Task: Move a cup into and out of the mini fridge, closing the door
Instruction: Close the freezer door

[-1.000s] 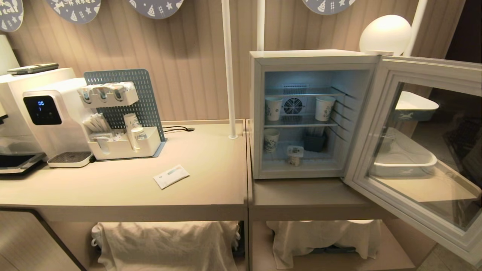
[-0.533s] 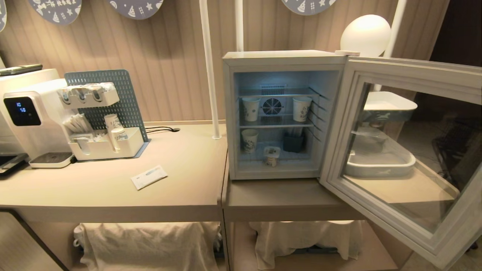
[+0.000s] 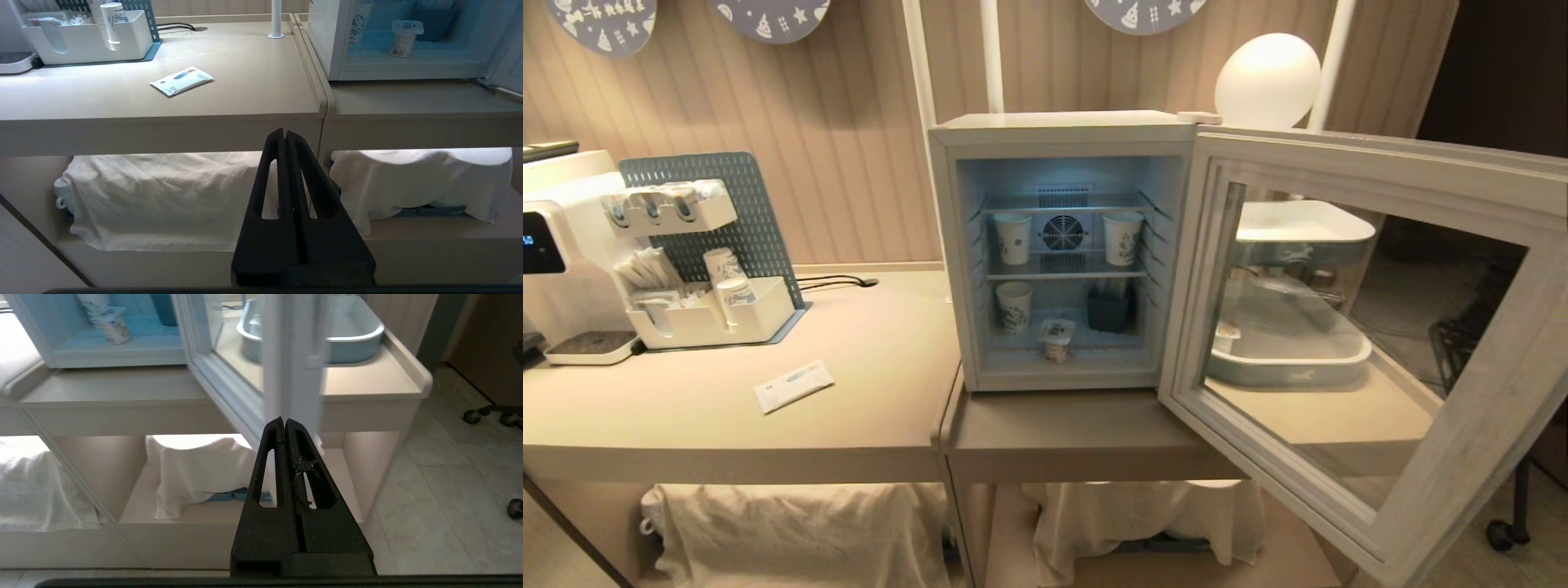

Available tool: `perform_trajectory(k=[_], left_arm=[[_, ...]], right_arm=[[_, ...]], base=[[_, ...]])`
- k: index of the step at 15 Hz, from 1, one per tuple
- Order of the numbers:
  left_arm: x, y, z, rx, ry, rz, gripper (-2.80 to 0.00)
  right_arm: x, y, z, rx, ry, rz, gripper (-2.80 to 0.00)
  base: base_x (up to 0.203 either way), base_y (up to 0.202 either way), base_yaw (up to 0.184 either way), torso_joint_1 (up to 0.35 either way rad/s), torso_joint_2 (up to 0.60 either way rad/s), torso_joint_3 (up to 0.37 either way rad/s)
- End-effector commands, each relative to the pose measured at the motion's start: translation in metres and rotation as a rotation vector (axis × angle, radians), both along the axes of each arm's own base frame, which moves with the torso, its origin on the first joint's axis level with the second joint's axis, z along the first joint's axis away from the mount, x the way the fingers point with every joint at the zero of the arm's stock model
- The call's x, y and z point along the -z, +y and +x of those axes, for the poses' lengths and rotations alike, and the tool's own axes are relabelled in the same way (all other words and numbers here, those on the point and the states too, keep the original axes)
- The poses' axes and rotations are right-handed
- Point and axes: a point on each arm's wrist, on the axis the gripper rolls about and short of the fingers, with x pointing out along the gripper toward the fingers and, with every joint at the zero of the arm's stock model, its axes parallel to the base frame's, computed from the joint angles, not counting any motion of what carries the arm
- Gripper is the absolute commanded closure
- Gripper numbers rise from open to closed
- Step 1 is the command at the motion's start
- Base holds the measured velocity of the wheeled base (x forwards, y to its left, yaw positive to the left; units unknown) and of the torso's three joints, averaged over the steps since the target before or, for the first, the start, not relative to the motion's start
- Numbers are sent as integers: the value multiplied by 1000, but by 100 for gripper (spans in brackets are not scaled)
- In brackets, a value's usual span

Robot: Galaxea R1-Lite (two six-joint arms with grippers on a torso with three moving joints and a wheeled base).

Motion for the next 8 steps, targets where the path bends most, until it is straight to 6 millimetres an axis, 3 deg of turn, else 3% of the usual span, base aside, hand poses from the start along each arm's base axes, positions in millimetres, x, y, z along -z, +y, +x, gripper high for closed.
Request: perform_trajectory(k=[1,6,8], left_arm=[[0,0,0,1,-1,0,0],[0,0,0,2,-3,0,0],[0,0,0,2,-3,0,0]], right_arm=[[0,0,0,-1,2,-1,0],[0,0,0,0,2,0,0],[0,0,0,0,0,0,0]], base=[[0,-200,2,0,7,5],[0,-189,-1,2,5,3],[0,-118,10,1,4,1]])
